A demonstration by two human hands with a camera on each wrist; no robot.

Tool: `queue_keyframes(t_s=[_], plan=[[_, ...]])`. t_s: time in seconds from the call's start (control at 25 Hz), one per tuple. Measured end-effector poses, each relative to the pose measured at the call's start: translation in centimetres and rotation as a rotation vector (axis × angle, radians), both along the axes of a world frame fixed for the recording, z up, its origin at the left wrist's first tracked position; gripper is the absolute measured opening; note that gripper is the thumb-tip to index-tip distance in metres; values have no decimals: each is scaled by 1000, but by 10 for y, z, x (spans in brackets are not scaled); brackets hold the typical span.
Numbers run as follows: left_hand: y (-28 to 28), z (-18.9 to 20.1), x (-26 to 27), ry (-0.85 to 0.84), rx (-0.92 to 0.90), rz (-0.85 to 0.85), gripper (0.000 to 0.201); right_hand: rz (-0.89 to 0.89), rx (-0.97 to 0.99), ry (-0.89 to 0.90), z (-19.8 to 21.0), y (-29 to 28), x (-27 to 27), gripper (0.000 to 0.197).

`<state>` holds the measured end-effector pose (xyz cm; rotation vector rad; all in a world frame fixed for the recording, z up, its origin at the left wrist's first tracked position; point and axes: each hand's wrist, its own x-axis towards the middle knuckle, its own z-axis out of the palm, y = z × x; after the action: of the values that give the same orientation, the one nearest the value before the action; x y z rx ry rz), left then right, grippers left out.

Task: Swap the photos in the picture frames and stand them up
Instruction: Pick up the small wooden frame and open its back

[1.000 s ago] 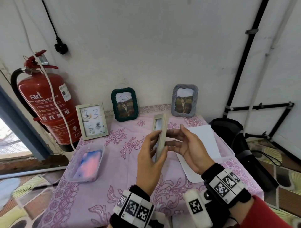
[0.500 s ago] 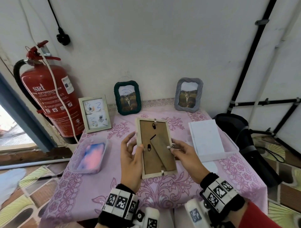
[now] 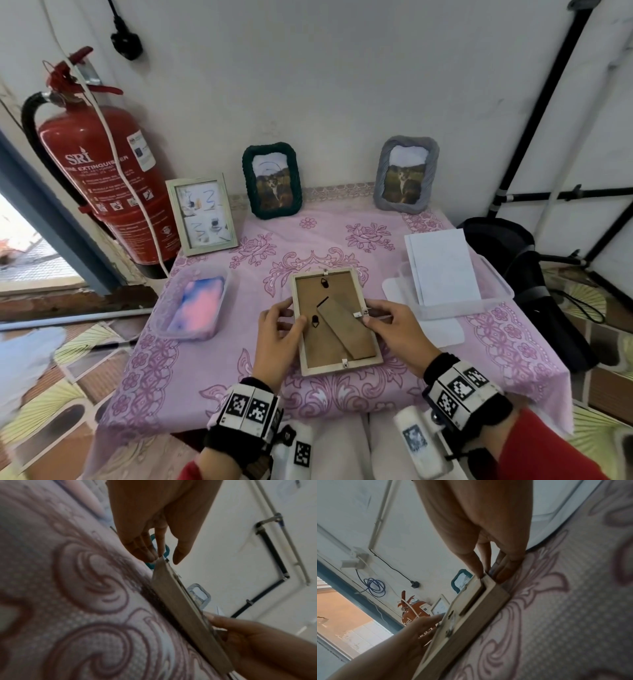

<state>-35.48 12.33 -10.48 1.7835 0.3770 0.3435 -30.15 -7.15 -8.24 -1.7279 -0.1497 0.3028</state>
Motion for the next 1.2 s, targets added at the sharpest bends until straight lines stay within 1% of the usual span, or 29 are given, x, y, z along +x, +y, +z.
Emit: queue_keyframes(t_s=[0.08, 0.16, 0.24, 0.36, 0.48, 0.52, 0.6, 0.68, 0.8, 0.92, 1.0, 1.08, 1.2], plan=[[4, -7, -2, 65, -29, -11, 36, 7, -44, -3, -5, -1, 0, 30], [7, -10, -3, 99, 0, -35, 39, 29, -96, -20, -7, -1, 2, 28], [9, -11, -3, 117, 18, -67, 45, 48, -156, -50, -7, 1, 3, 29], [12, -8, -4, 124, -11, -109, 55, 78, -256, -113, -7, -1, 7, 30], [17, -2, -4, 128, -44, -122, 59, 104, -287, -70, -3, -8, 16, 42], [18, 0, -2, 136, -42, -122, 58, 116, -293, -57, -1, -9, 19, 45], [18, 2, 0, 157, -2, -122, 56, 132, -324, -84, 1, -9, 23, 45], [17, 2, 2, 163, 50, -114, 52, 132, -361, -119, 3, -6, 25, 45], [16, 3, 5, 170, 129, -100, 44, 153, -397, -118, 3, -5, 27, 50], [18, 3, 10, 196, 160, -96, 37, 151, -424, -146, 1, -3, 28, 53], [19, 3, 13, 212, 185, -93, 34, 116, -457, -170, -2, 0, 29, 56], [19, 4, 15, 214, 197, -77, 32, 78, -453, -157, -5, 1, 30, 58], [19, 3, 18, 214, 213, -49, 25, 99, -465, -160, -7, 0, 32, 61]])
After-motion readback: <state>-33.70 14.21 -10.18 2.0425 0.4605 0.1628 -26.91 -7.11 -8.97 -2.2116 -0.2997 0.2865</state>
